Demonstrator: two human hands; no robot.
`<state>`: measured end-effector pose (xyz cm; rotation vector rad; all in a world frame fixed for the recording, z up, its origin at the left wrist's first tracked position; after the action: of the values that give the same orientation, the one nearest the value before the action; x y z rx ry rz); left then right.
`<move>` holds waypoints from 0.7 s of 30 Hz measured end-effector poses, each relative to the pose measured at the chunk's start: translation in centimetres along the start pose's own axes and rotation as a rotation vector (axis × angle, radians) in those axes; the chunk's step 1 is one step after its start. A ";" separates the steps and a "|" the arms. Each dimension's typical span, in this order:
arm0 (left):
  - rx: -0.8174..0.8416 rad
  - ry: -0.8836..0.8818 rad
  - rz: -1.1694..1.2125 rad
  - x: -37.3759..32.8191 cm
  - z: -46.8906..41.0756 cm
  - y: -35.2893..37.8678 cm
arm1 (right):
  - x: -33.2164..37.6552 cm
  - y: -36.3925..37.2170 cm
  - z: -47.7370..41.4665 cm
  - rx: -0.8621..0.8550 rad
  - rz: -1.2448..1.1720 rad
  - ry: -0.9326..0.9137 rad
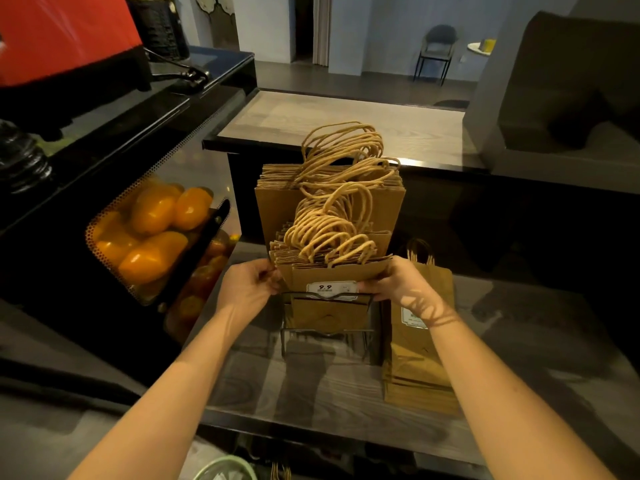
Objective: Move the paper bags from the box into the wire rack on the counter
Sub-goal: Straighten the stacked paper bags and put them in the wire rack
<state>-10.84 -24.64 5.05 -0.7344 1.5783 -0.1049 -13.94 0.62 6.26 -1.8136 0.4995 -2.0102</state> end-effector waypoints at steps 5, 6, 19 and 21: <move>-0.068 0.076 -0.026 0.4 0.3 0.1 | 0.4 -0.2 -0.8 0.006 0.021 0.015; -0.078 0.087 -0.022 0.4 0.4 0.2 | 0.3 -0.2 -1.0 0.007 0.020 0.023; 0.050 0.070 0.116 2.1 0.0 0.4 | -1.2 0.5 -0.8 -0.031 0.015 0.043; 0.072 0.081 0.029 2.5 -0.3 0.5 | -1.1 0.4 -0.7 -0.031 0.013 0.022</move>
<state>-11.24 -25.60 2.67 -0.6580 1.6529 -0.1709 -14.55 0.79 5.04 -1.8029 0.5503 -2.0269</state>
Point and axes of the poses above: each hand's wrist, its own z-axis away from the middle knuckle, its own y-axis out of the palm, x = y × z, the point moved 3 cm from there along -z, towards the middle knuckle, and after that the axes turned 15 degrees about -x, right-handed, at the moved point
